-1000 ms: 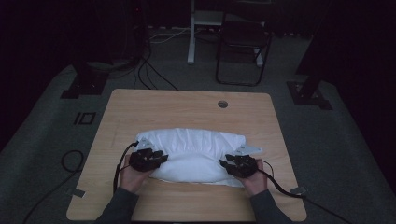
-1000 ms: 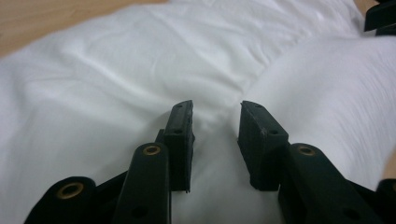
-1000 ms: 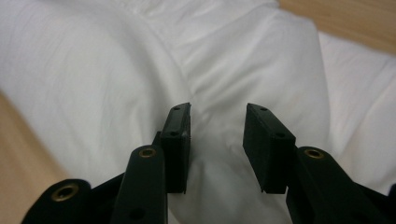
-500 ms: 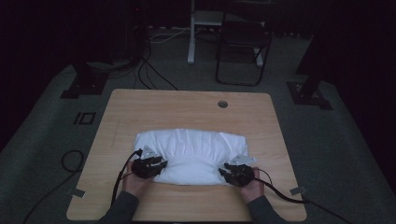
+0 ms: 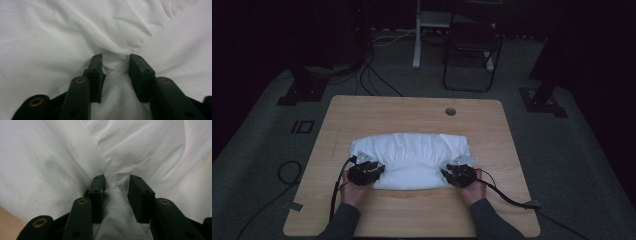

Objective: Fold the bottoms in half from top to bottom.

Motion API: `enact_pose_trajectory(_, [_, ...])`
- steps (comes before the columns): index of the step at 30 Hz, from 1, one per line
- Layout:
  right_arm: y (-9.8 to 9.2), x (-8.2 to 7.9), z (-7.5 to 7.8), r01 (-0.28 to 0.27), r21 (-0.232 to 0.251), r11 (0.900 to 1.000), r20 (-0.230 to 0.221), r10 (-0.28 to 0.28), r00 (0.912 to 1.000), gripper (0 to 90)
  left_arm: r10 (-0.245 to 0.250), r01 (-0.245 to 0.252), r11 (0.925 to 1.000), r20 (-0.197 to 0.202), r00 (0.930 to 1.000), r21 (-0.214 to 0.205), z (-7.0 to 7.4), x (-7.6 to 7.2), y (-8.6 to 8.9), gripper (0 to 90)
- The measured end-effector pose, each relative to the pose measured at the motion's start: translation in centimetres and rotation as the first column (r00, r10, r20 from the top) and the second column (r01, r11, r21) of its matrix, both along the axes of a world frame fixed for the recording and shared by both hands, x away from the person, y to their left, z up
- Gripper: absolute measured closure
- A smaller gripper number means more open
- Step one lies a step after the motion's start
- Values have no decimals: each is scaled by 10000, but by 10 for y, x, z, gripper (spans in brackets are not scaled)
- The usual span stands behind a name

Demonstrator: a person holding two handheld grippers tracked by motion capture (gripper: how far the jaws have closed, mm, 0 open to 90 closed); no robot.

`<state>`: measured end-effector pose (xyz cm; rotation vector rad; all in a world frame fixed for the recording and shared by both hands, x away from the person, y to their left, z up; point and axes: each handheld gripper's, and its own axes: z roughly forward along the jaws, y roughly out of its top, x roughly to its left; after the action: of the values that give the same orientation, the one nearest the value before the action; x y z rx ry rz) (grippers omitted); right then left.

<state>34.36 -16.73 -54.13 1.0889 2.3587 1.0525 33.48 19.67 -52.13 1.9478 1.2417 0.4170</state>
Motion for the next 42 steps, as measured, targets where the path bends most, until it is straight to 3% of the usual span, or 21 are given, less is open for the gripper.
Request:
enact_pose_trajectory(3, [2, 4, 0, 78, 44, 10000, -36, -78, 10000, 648, 380, -345, 9969, 498, 9980, -704, 14, 1, 14, 455])
enact_pose_trajectory(5, [2, 4, -1, 86, 88, 9999, 3, -86, 10000, 647, 870, -802, 9927, 738, 9935, -902, 21, 3, 24, 394])
enact_pose_trajectory(7, [1, 3, -2, 119, 170, 9998, 52, -120, 9999, 647, 1325, -1291, 9896, 533, 9897, -640, 20, 7, 30, 278])
enact_pose_trajectory(11, [1, 2, -2, 187, 222, 9996, 129, -190, 9997, 647, 2341, -2339, 9720, -66, 9722, 240, 0, 15, 36, 149])
enact_pose_trajectory(17, [0, 2, -3, 163, 286, 9995, 169, -168, 9997, 647, 2381, -2351, 9697, -408, 9704, 668, -13, 22, 37, 68])
enact_pose_trajectory(22, [0, 1, -4, 180, 359, 9992, 230, -189, 9996, 647, 2740, -2679, 9604, -859, 9579, 762, -21, 26, 43, 0])
enact_pose_trajectory(24, [0, 0, -4, 190, 365, 9992, 245, -199, 9995, 647, 2953, -2884, 9533, -769, 9523, 898, -21, 26, 44, 0])
enact_pose_trajectory(26, [0, 0, -4, 189, 363, 9992, 253, -199, 9995, 647, 2958, -2890, 9531, -744, 9523, 905, -22, 25, 44, 0])
enact_pose_trajectory(30, [0, 0, -5, 208, 352, 9992, 313, -219, 9993, 647, 2758, -2715, 9594, -536, 9597, 762, -22, 20, 38, 29])
enact_pose_trajectory(31, [0, 0, -5, 208, 352, 9992, 313, -219, 9993, 647, 2758, -2715, 9594, -536, 9597, 762, -22, 20, 38, 75])
enact_pose_trajectory(32, [0, -1, -5, 213, 355, 9991, 312, -224, 9993, 647, 2517, -2500, 9675, -482, 9666, 394, -21, 18, 36, 75])
enact_pose_trajectory(33, [0, -1, -5, 231, 359, 9991, 325, -243, 9992, 646, 2507, -2488, 9676, -472, 9669, 419, -21, 17, 36, 152])
enact_pose_trajectory(36, [0, -1, -5, 250, 364, 9990, 332, -263, 9991, 646, 2522, -2508, 9675, -498, 9664, 332, -20, 17, 35, 177])
enact_pose_trajectory(42, [0, -1, -5, 260, 367, 9990, 337, -272, 9991, 645, 2049, -2051, 9787, -520, 9774, 17, -19, 14, 30, 457])
